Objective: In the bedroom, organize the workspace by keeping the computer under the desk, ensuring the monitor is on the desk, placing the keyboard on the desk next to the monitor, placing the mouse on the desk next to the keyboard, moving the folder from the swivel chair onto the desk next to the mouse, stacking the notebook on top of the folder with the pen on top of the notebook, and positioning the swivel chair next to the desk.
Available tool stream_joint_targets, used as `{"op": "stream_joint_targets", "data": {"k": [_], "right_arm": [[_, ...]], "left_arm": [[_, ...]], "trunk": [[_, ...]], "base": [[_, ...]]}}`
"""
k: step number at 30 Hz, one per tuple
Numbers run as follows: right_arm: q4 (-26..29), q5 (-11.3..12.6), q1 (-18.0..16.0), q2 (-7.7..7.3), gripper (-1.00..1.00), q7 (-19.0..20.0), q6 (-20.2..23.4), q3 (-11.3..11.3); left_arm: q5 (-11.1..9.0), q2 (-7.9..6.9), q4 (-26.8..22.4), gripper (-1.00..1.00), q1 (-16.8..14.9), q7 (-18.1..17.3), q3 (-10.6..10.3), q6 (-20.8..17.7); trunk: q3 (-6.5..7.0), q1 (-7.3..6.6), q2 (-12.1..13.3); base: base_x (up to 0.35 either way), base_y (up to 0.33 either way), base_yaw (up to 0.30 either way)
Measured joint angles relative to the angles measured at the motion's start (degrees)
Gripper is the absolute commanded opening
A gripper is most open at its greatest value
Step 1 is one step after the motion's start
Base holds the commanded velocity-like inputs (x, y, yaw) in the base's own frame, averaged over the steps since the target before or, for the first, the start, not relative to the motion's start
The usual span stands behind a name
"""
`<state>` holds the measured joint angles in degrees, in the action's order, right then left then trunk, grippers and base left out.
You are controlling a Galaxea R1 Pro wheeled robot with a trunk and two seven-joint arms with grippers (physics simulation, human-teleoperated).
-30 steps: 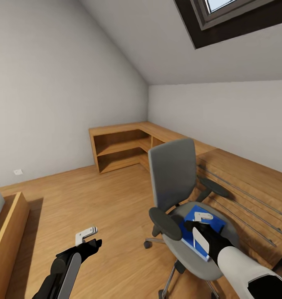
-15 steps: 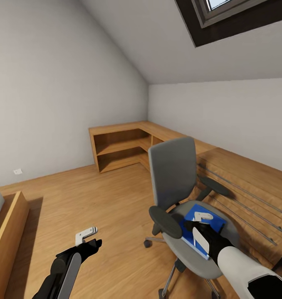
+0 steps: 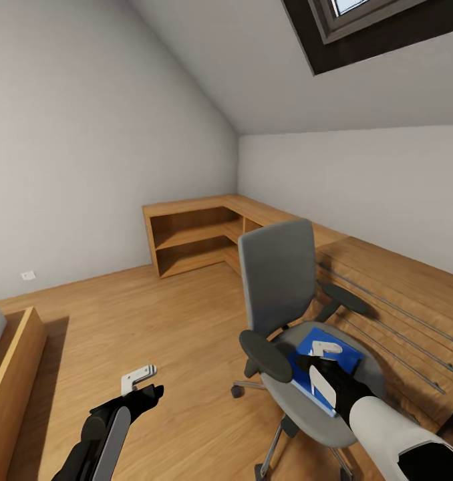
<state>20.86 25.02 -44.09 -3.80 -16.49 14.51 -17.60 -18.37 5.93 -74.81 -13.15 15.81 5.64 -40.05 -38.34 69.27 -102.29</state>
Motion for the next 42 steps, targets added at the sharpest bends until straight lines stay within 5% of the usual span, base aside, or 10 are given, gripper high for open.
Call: {"op": "stream_joint_targets", "data": {"k": [42], "right_arm": [[0.00, -0.03, 0.00, 0.00, 1.00, -0.07, 0.00, 0.02]], "left_arm": [[-0.09, 0.00, 0.00, 1.00, 0.00, -0.06, 0.00, -0.09]], "trunk": [[-2.51, 3.08, -5.62]], "base": [[0.000, 0.000, 0.000]]}}
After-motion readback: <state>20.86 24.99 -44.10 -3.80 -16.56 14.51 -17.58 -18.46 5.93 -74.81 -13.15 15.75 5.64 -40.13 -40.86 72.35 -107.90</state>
